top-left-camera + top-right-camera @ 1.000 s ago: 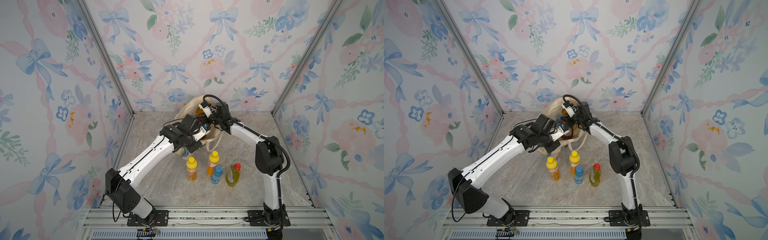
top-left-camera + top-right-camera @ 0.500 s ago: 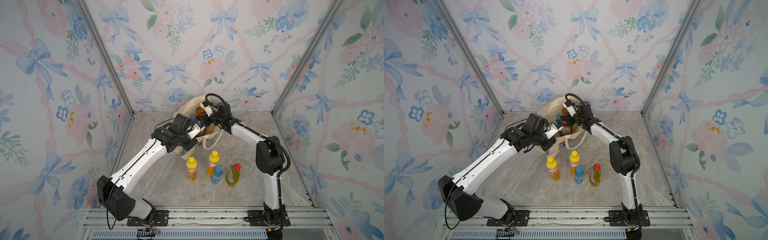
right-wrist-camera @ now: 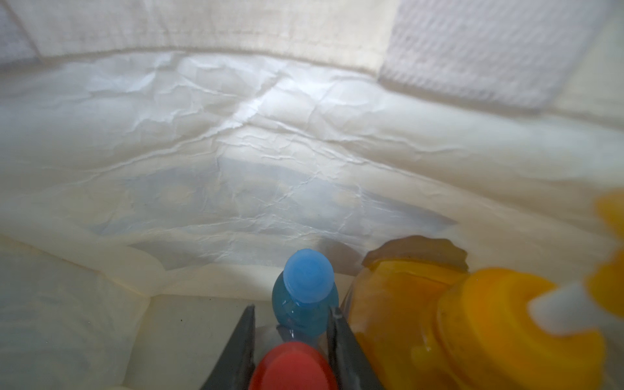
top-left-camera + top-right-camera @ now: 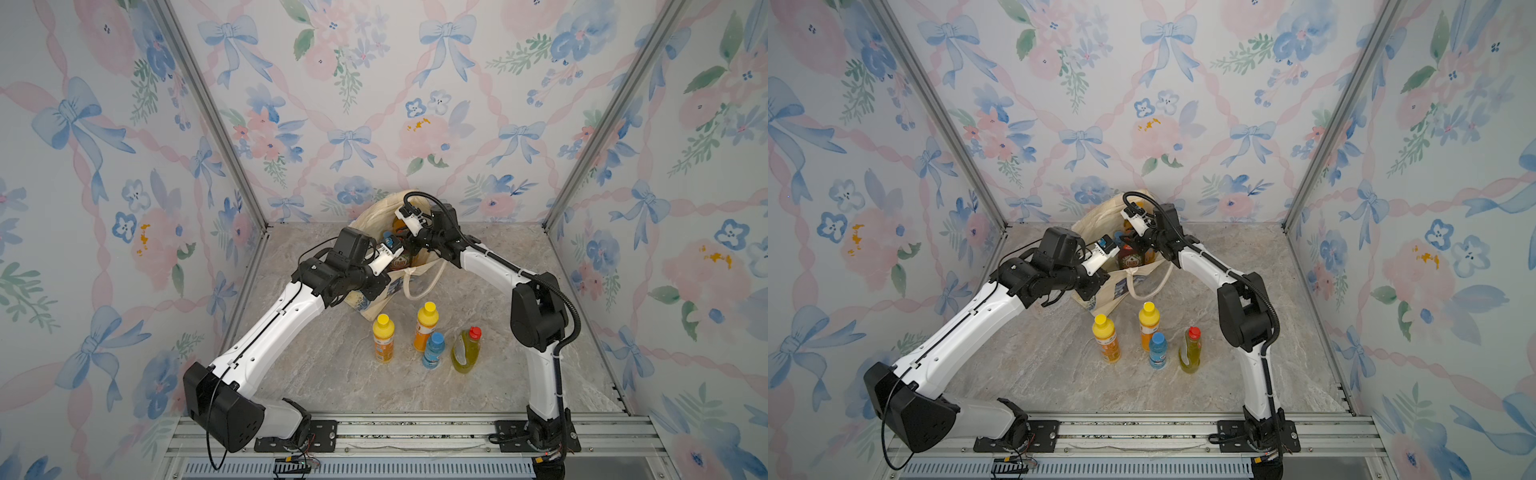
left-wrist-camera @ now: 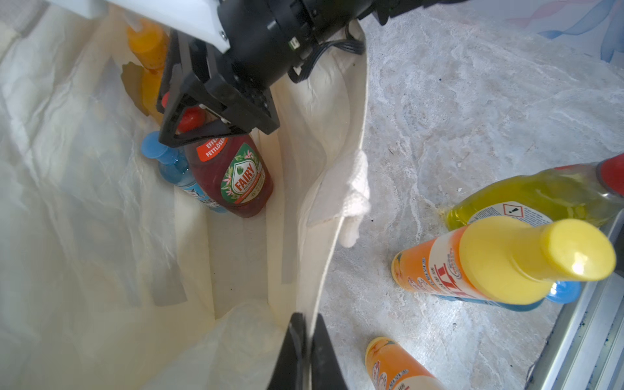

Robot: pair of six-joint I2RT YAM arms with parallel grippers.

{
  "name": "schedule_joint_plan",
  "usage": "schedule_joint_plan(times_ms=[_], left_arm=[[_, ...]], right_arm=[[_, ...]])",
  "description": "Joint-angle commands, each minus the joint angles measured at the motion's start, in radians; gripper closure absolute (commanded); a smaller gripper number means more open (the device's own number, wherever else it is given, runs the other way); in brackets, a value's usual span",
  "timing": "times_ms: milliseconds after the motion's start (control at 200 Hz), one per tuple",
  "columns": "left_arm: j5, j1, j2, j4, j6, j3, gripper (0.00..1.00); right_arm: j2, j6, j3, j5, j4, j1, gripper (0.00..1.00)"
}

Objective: Pack dish soap into the shopping bag
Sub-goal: Adjust the shopping bag at the center of the board.

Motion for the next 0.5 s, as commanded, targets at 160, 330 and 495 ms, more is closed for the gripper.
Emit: schedule_joint_plan(times_ms=[160,330,495], left_arm=[[0.101,0.004,-0.055,0.069,-0.028,0.003,1.0],[0.129,0.006,-0.058,0.068,-0.034,-0.019,1.0],[0.137,0.01,-0.06,0.069,-0.044,-0.028,1.0]], right_arm=[[-0.001,-0.02,0.008,0.048,0.081,0.002,1.0],[-0.019,0.015,-0.021,0.064,0.188,0.009,1.0],[-0.018,0.049,-0.019,0.056,0.261,0.014,1.0]])
